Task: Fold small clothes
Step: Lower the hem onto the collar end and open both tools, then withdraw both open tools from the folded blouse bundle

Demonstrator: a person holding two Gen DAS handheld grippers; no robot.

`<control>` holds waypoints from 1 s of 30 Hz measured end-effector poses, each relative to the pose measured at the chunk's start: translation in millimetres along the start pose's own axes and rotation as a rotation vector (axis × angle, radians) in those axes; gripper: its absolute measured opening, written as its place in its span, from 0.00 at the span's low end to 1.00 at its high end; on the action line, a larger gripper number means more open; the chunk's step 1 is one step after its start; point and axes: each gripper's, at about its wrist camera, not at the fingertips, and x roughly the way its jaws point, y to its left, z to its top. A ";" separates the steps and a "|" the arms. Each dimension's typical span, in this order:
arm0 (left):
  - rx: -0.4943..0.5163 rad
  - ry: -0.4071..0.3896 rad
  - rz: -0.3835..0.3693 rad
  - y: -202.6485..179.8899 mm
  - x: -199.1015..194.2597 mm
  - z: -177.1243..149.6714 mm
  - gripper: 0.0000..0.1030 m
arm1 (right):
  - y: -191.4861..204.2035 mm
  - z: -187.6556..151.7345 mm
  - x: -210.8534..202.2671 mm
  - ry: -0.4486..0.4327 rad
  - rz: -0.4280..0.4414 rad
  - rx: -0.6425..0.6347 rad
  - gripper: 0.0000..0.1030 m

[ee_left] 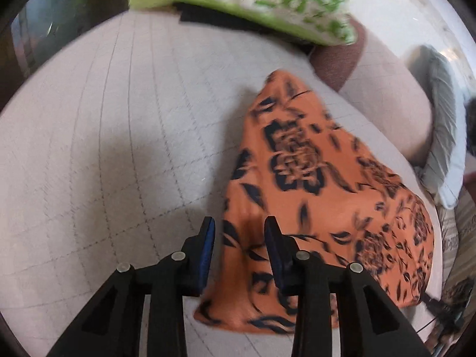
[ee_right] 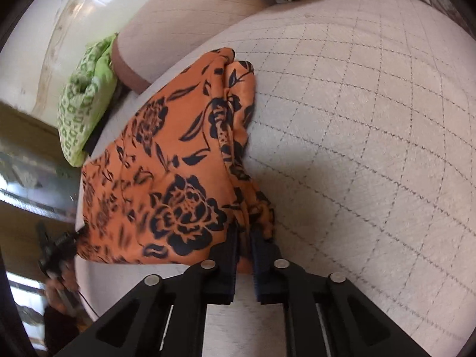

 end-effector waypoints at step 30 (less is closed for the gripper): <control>0.314 -0.074 0.225 -119.8 -41.8 -91.2 0.63 | 81.2 -45.4 47.6 0.056 -0.072 -0.143 0.11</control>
